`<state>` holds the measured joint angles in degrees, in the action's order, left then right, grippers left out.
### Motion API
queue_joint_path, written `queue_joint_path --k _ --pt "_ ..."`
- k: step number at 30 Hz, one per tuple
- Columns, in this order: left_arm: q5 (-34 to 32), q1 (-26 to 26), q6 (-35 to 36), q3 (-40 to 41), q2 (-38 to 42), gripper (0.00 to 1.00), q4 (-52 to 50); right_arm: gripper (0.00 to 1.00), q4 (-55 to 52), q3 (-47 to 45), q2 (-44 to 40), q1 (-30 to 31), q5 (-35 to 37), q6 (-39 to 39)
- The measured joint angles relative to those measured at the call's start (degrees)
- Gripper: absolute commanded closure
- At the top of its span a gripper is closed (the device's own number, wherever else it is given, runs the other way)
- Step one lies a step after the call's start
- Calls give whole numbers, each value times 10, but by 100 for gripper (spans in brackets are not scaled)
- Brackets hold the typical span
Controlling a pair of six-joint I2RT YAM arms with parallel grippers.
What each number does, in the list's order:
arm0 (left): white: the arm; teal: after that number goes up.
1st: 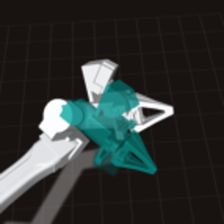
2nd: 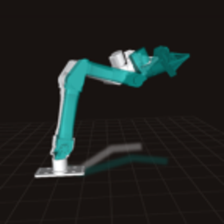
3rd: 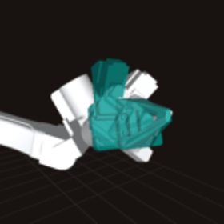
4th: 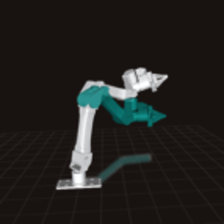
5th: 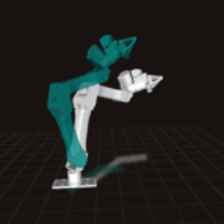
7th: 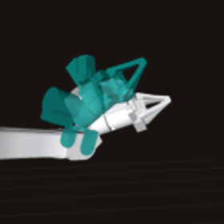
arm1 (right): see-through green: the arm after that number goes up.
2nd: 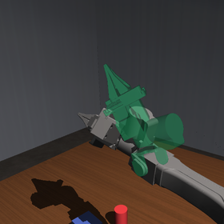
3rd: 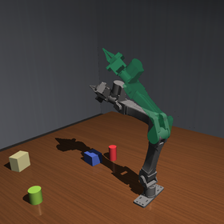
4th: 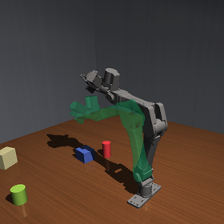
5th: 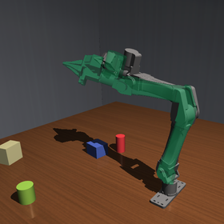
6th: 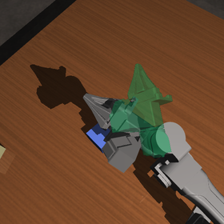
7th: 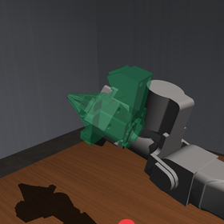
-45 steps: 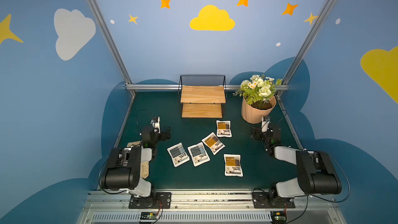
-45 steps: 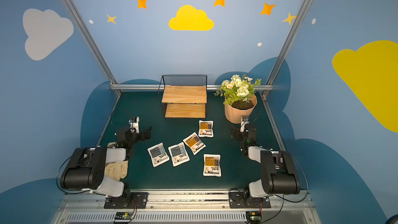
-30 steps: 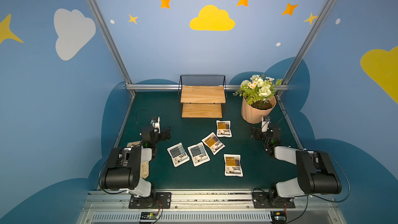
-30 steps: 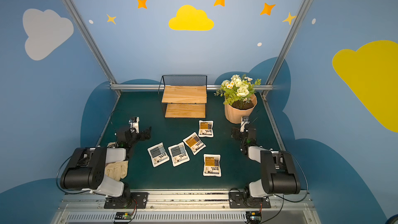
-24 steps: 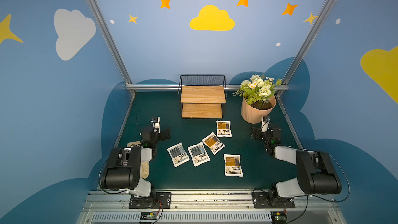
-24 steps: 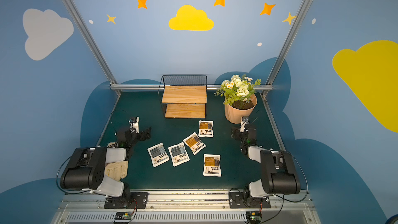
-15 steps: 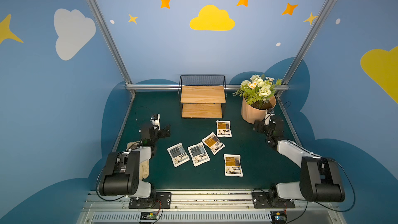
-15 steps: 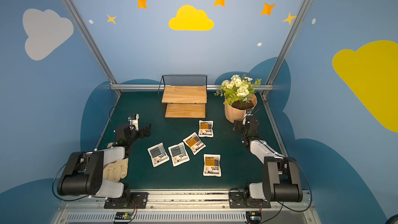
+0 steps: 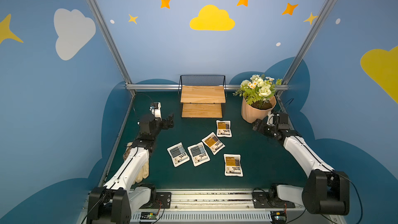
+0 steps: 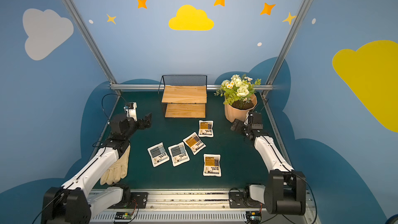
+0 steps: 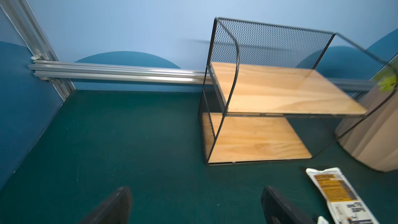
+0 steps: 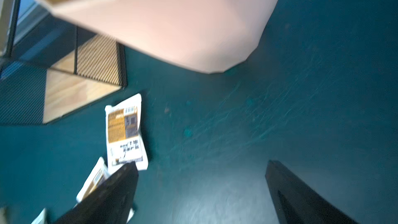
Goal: Place the bagged coffee beans on the shelf by color
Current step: Pick up the bagged coffee beans at the center of the board.
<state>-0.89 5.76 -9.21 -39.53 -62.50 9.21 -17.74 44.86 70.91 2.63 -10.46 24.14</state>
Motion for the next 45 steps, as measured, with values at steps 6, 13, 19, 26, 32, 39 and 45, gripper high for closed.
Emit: queue_joint_path --k 6,13,19,26,32,39,45 --pt "26 48 -86 -41 17 0 -123 2 -6 -75 -52 33 -115 57" --pt "82 130 -156 -35 -20 0 -186 2 74 -111 20 71 -180 141" --pt "135 188 -192 -47 -128 0 -173 5 173 -105 134 76 -210 193" --pt "186 222 -204 -132 -265 1 -154 9 279 -87 205 80 -239 235" --pt "182 240 -198 -202 -349 2 -141 14 344 -74 250 84 -252 265" --pt "145 249 -193 -252 -430 2 -138 19 387 -46 296 86 -263 294" --pt "99 261 -177 -285 -463 2 -141 21 404 -16 331 90 -269 307"
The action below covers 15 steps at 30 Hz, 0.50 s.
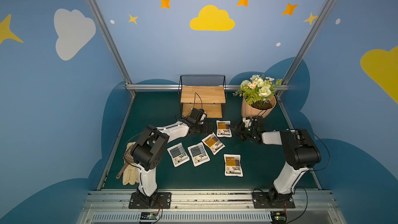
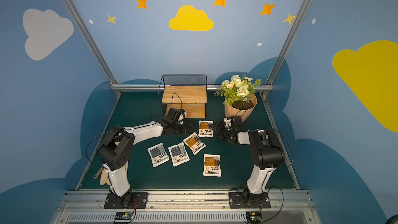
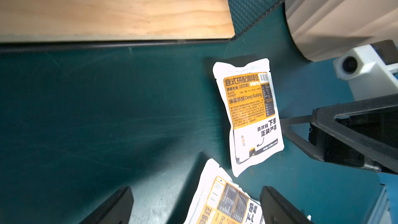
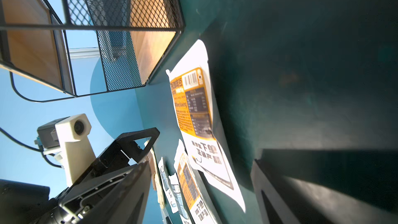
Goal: Place the bagged coffee beans on the shelf by color
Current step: Pick up the bagged coffee beans at the center of the board.
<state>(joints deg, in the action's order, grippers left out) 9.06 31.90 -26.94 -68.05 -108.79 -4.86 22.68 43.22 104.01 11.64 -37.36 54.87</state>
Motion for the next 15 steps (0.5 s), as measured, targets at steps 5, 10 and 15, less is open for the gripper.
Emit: queue_joint_path --k 5,10,15 --pt "-43 19 20 -41 -27 2 -12 21 6 14 14 6 0 5" --pt "-91 47 40 -93 -63 2 -38 21 9 19 19 12 5 6" --pt "-132 65 51 -131 -97 2 -68 22 15 22 22 19 11 7"
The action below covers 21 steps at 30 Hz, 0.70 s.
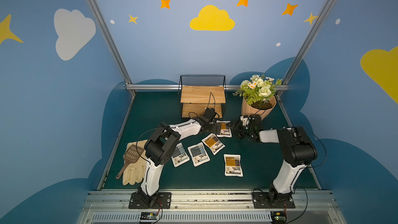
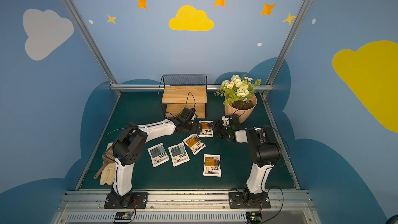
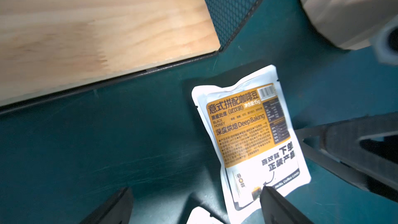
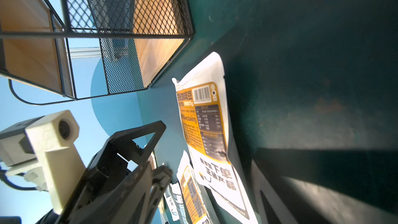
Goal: Place the bagged coffee beans on the shelf by color
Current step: Pick up the bagged coffee beans at the center of the board.
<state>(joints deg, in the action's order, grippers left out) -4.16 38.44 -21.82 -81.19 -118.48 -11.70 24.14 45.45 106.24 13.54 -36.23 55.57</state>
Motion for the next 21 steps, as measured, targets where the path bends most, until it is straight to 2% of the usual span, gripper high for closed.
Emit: queue_joint_path --k 6,11,21 --pt "-38 6 10 -23 -27 2 -38 25 15 1 8 7 1 3" --pt "-47 9 12 -25 -28 2 -49 34 33 -3 15 9 0 12" --pt "-51 10 13 -24 -29 2 -48 70 70 -23 32 9 -1 28"
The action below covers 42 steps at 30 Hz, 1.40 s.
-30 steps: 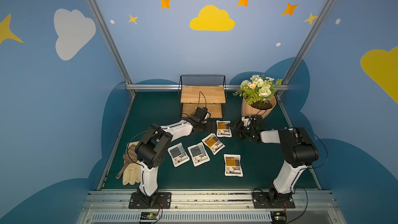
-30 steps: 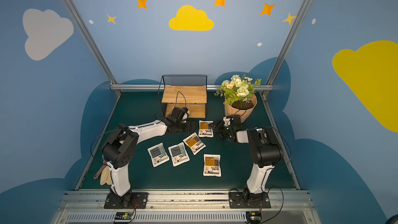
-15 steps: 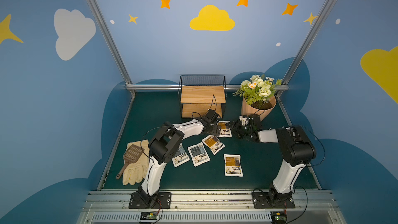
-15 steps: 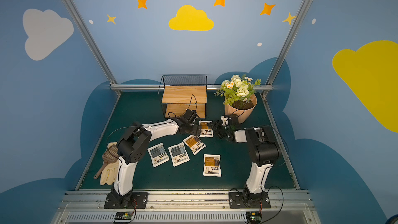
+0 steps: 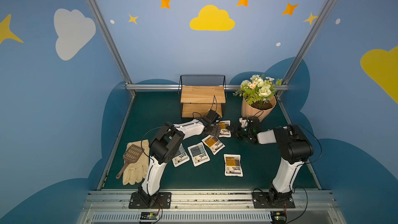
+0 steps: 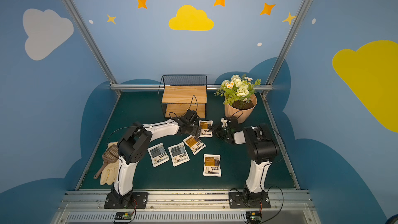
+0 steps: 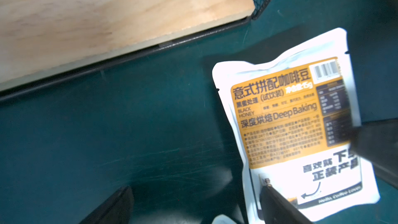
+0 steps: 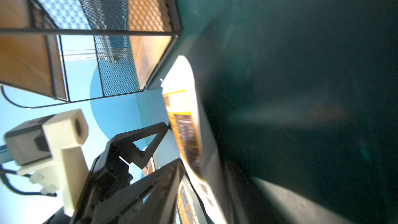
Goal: Place the bagged coffee beans on the shelf by color
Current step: Pick up the bagged coffee beans at the center of the board.
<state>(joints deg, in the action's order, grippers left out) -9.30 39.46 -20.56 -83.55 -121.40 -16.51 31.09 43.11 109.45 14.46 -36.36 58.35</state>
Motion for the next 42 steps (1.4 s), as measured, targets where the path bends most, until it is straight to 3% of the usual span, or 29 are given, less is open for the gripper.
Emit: queue_joint_path --k 9,18,28,42 --pt "-6 3 -3 9 5 2 7 100 9 -15 4 5 -3 7" --pt "-14 2 -16 30 61 1 -26 100 7 -50 -26 7 -6 10" --pt "-34 -17 -32 72 237 0 -42 100 -81 -78 -142 10 3 -6" --pt "-22 -136 -63 194 438 0 -80 100 -271 -33 -323 14 36 -71"
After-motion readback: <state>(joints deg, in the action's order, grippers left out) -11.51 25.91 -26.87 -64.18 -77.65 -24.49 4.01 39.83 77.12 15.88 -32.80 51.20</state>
